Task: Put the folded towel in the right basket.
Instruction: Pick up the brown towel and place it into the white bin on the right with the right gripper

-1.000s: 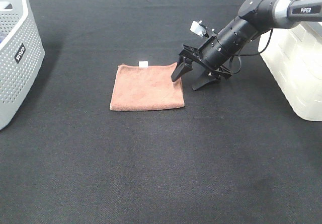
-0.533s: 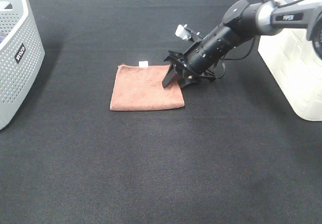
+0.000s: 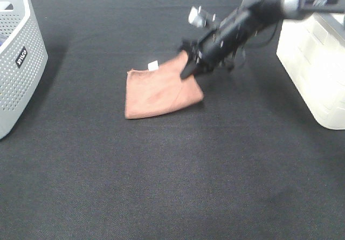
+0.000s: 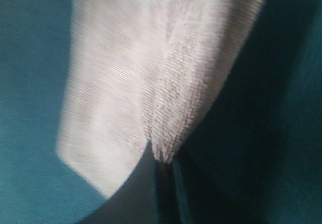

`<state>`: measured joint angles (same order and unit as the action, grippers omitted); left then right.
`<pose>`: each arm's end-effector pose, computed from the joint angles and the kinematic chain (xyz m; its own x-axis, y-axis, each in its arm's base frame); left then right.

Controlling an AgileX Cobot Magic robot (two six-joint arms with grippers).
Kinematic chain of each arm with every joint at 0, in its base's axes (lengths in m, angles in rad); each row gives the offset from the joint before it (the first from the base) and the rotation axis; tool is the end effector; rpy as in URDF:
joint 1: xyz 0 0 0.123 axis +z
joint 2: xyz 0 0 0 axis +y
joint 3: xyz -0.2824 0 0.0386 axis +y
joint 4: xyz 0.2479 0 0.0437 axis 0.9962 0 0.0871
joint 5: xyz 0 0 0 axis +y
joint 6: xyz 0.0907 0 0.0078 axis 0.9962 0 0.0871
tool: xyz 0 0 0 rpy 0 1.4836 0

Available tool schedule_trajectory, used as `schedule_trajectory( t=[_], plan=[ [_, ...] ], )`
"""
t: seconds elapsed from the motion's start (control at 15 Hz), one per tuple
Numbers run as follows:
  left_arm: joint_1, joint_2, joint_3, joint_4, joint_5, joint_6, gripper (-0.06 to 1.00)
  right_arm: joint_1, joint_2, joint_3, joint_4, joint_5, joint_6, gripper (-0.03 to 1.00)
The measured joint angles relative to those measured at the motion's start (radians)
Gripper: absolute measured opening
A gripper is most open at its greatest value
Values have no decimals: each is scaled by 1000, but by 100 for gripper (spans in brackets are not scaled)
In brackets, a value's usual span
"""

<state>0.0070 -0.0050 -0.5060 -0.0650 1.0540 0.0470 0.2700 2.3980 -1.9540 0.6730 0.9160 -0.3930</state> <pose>-0.0061 -0.0052 0.2795 -0.4387 0.0118 -0.8986 0.0503 0.9987 -0.0115 0.4783 0.1791 0.1464 -0.9038 -0.1970 -0.3800 -0.3733 0.7970 0.4748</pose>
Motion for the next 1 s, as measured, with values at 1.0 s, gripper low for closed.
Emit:
schedule_trajectory(
  t=[1.0],
  plan=[
    [0,0,0,0,0,0,87,0,-520,0,-499,165,129,0]
  ],
)
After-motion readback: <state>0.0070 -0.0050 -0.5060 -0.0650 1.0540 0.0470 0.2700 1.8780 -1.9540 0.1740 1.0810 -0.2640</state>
